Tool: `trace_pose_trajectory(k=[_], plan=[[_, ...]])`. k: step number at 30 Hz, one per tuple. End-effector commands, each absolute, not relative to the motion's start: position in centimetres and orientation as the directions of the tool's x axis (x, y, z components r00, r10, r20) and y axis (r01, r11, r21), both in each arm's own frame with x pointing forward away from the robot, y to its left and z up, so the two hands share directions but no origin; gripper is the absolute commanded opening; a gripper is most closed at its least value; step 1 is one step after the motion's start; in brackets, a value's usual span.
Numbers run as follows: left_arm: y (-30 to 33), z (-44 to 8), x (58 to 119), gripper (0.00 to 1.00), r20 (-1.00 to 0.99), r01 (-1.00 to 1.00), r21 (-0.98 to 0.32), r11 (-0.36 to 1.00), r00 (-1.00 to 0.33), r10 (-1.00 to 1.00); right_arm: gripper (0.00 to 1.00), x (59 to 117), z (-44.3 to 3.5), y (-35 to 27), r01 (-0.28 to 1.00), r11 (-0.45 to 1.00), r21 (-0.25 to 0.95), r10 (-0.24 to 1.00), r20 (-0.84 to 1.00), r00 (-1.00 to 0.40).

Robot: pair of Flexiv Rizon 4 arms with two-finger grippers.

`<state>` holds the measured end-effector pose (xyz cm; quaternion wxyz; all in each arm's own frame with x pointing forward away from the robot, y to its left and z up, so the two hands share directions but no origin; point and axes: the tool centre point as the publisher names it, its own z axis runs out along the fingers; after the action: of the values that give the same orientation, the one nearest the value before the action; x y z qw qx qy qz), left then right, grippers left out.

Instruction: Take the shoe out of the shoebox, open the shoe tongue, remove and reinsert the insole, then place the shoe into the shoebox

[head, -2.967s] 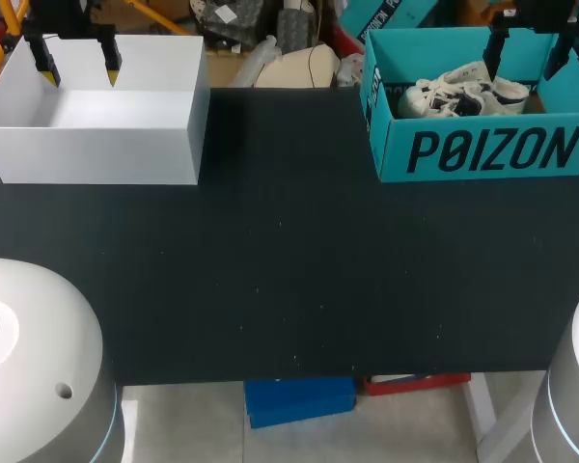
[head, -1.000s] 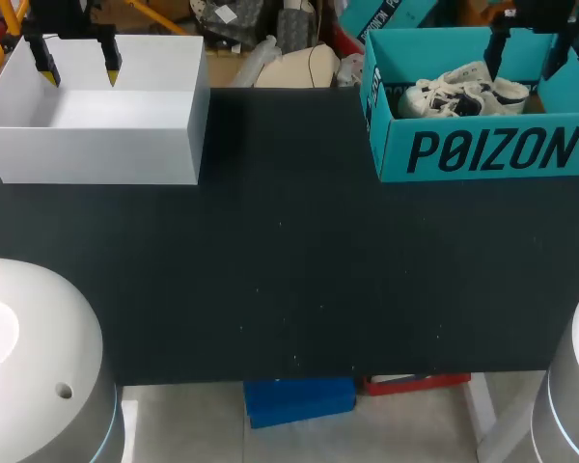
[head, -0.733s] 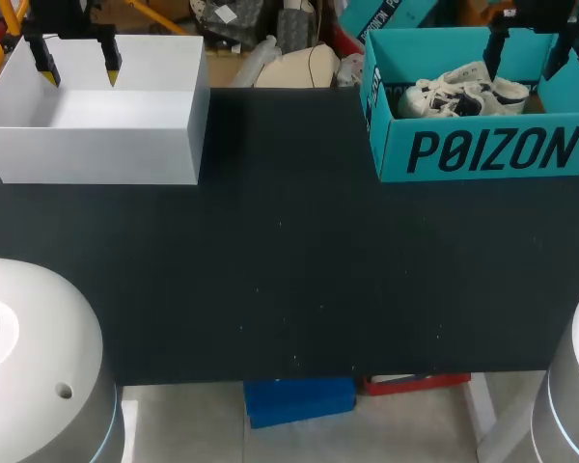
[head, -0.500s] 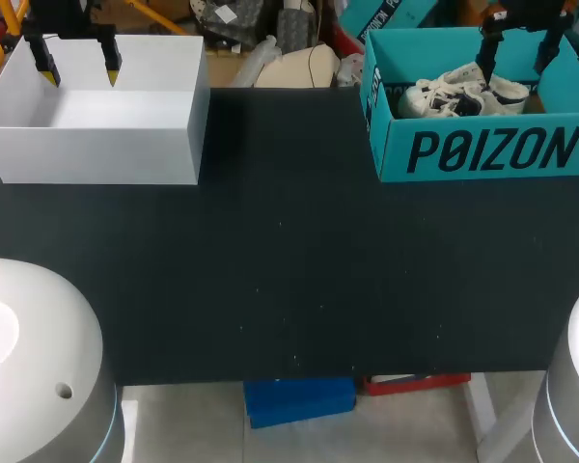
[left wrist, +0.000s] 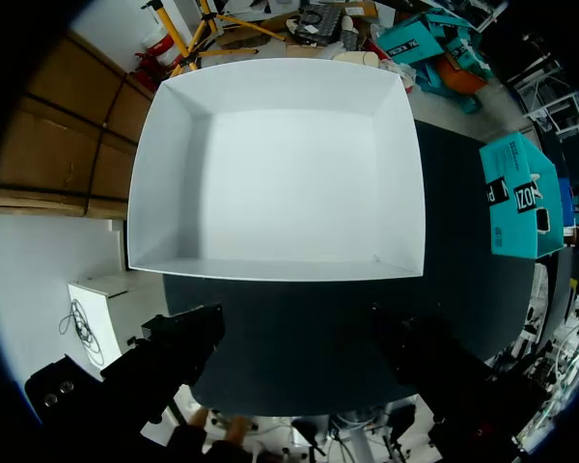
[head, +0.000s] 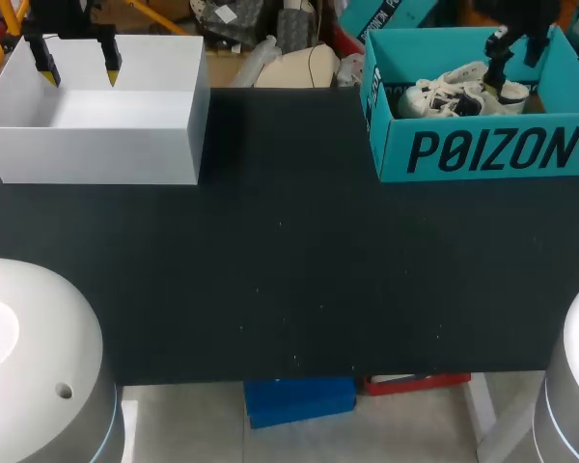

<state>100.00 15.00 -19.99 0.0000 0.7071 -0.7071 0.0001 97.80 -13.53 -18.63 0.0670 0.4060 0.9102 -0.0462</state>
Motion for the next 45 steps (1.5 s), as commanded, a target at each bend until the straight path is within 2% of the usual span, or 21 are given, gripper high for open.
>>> trace_pose_trajectory(k=[1, 2, 5, 10, 11, 12, 13, 14, 15, 18, 19, 25, 27, 29, 31, 32, 35, 38, 40, 41, 45], plan=[[15.0, -20.0, 100.0, 1.00, 0.000, -1.000, 0.000, 0.000, 0.000, -1.000, 1.00, 98.1, -18.8, -13.9, 0.301, 0.948, -0.102, 0.276, -0.203, -0.939], [15.0, -20.0, 100.0, 1.00, 0.000, -1.000, 0.000, 0.000, 0.000, -1.000, 1.00, 98.6, -18.9, -14.1, 0.251, 0.961, -0.119, 0.226, -0.191, -0.955], [15.0, -20.0, 100.0, 1.00, 0.000, -1.000, 0.000, 0.000, 0.000, -1.000, 1.00, 99.8, -19.2, -14.4, 0.199, 0.973, -0.117, 0.179, -0.165, -0.970], [15.0, -20.0, 100.0, 1.00, 0.000, -1.000, 0.000, 0.000, 0.000, -1.000, 1.00, 101.8, -19.0, -15.0, 0.195, 0.980, -0.032, 0.191, -0.107, -0.976], [15.0, -20.0, 100.0, 1.00, 0.000, -1.000, 0.000, 0.000, 0.000, -1.000, 0.90, 102.0, -19.2, -15.1, 0.188, 0.982, -0.024, 0.185, -0.086, -0.979], [15.0, -20.0, 100.0, 1.00, 0.000, -1.000, 0.000, 0.000, 0.000, -1.000, 0.75, 102.3, -19.3, -15.3, 0.192, 0.981, -0.019, 0.190, -0.070, -0.979], [15.0, -20.0, 100.0, 1.00, 0.000, -1.000, 0.000, 0.000, 0.000, -1.000, 0.78, 102.6, -19.4, -15.4, 0.181, 0.983, -0.027, 0.179, -0.070, -0.981], [15.0, -20.0, 100.0, 1.00, 0.000, -1.000, 0.000, 0.000, 0.000, -1.000, 0.90, 102.9, -19.5, -15.5, 0.177, 0.984, -0.031, 0.174, -0.072, -0.982], [15.0, -20.0, 100.0, 1.00, 0.000, -1.000, 0.000, 0.000, 0.000, -1.000, 0.93, 103.1, -19.6, -15.6, 0.179, 0.983, -0.027, 0.177, -0.065, -0.982], [15.0, -20.0, 100.0, 1.00, 0.000, -1.000, 0.000, 0.000, 0.000, -1.000, 0.96, 103.8, -19.9, -15.8, 0.166, 0.985, -0.056, 0.162, -0.063, -0.985], [15.0, -20.0, 100.0, 1.00, 0.000, -1.000, 0.000, 0.000, 0.000, -1.000, 1.00, 104.0, -20.0, -15.9, 0.166, 0.985, -0.054, 0.162, -0.062, -0.985], [15.0, -20.0, 100.0, 1.00, 0.000, -1.000, 0.000, 0.000, 0.000, -1.000, 1.00, 105.2, -21.7, -16.3, 0.184, 0.980, -0.081, 0.179, -0.061, -0.982], [15.0, -20.0, 100.0, 1.00, 0.000, -1.000, 0.000, 0.000, 0.000, -1.000, 0.89, 105.6, -22.2, -16.6, 0.200, 0.976, -0.090, 0.195, -0.063, -0.979], [15.0, -20.0, 100.0, 1.00, 0.000, -1.000, 0.000, 0.000, 0.000, -1.000, 0.58, 105.9, -22.8, -16.8, 0.215, 0.973, -0.089, 0.211, -0.058, -0.976], [15.0, -20.0, 100.0, 1.00, 0.000, -1.000, 0.000, 0.000, 0.000, -1.000, 0.75, 106.2, -23.3, -17.1, 0.235, 0.969, -0.079, 0.230, -0.065, -0.971], [15.0, -20.0, 100.0, 1.00, 0.000, -1.000, 0.000, 0.000, 0.000, -1.000, 0.75, 106.3, -23.5, -17.3, 0.240, 0.968, -0.080, 0.235, -0.064, -0.970], [15.0, -20.0, 100.0, 1.00, 0.000, -1.000, 0.000, 0.000, 0.000, -1.000, 0.69, 106.6, -24.1, -17.5, 0.253, 0.965, -0.073, 0.248, -0.066, -0.966], [15.0, -20.0, 100.0, 1.00, 0.000, -1.000, 0.000, 0.000, 0.000, -1.000, 0.76, 106.9, -24.8, -17.7, 0.264, 0.962, -0.074, 0.260, -0.055, -0.964], [15.0, -20.0, 100.0, 1.00, 0.000, -1.000, 0.000, 0.000, 0.000, -1.000, 0.77, 107.0, -25.3, -17.8, 0.267, 0.961, -0.076, 0.264, -0.050, -0.963], [15.0, -20.0, 100.0, 1.00, 0.000, -1.000, 0.000, 0.000, 0.000, -1.000, 0.71, 107.1, -25.5, -17.8, 0.272, 0.959, -0.075, 0.269, -0.043, -0.962], [15.0, -20.0, 100.0, 1.00, 0.000, -1.000, 0.000, 0.000, 0.000, -1.000, 0.74, 107.3, -26.3, -17.7, 0.271, 0.960, -0.075, 0.270, -0.022, -0.963]])
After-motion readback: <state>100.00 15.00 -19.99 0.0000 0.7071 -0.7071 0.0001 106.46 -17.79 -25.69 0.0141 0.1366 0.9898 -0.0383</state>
